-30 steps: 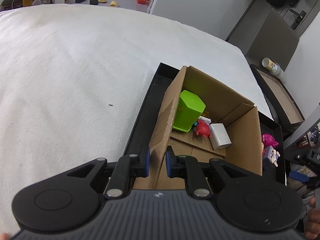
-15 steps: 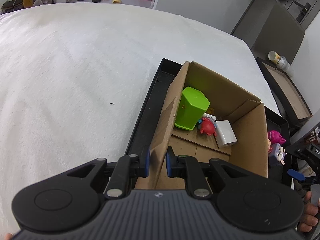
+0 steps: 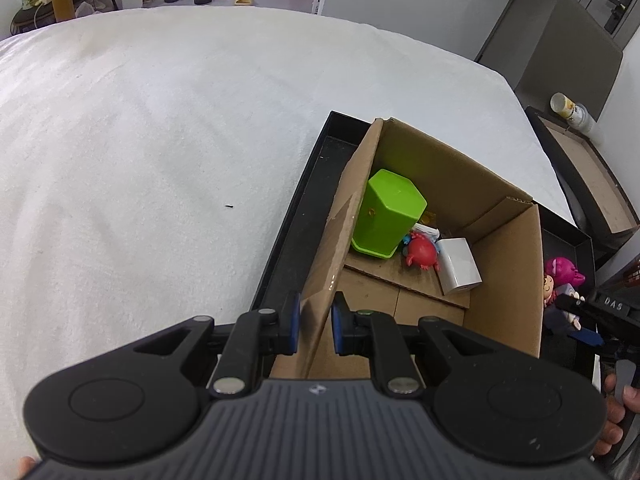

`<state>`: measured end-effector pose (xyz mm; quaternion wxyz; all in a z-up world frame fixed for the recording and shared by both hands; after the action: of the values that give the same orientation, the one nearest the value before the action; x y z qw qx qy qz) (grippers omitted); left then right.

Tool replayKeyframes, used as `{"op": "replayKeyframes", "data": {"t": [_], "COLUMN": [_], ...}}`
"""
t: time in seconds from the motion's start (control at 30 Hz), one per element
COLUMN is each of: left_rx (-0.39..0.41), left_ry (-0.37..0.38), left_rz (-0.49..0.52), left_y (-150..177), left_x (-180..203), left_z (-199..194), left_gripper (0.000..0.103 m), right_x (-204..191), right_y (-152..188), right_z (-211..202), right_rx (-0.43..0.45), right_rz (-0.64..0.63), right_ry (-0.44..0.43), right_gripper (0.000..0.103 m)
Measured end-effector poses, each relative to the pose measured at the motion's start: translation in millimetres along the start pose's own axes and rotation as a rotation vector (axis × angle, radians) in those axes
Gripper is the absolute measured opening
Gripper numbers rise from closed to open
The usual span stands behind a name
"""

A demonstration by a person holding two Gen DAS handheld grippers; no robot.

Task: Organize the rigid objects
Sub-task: 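Move the right gripper over the tray to the blue-white cube toy, then close the right gripper on the blue-white cube toy and lift it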

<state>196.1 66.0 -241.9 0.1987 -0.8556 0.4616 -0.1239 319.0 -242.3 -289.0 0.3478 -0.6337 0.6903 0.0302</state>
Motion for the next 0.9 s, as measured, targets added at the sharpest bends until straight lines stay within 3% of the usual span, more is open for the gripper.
{"op": "replayKeyframes", "data": {"t": [0.03, 0.43, 0.9], "left_rx": [0.000, 0.007, -0.001], "left_ry": [-0.003, 0.020, 0.059], "left_rz": [0.003, -0.006, -0.033], "left_y": [-0.2, 2.7, 1.4], "left_x": [0.3, -5.6, -12.4], "left_z": [0.0, -5.5, -4.2], "left_gripper": [0.015, 0.015, 0.015], "right_x": [0.1, 4.6, -2.6], "right_y": [1.0, 12.1, 13.7], "right_z": [-0.3, -12.6, 3.1], "right_rx": [-0.001, -0.046, -0.054], "right_rz": [0.002, 0.040, -0.069], "right_ry": [-0.013, 0.050, 0.164], "right_gripper": [0.050, 0.049, 0.050]}}
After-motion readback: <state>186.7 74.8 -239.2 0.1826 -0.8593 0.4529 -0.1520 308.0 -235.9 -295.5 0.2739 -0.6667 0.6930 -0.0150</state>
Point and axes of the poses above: each gripper's, at about its wrist camera, not at the fingertips, and z roughly the way its jaws point, x to its right, y to its underside, the point moved 5 cm from there along z, roughly the way its jaws point, and after that the axes turned 10 degrees about -y, right-handed, at the moved point
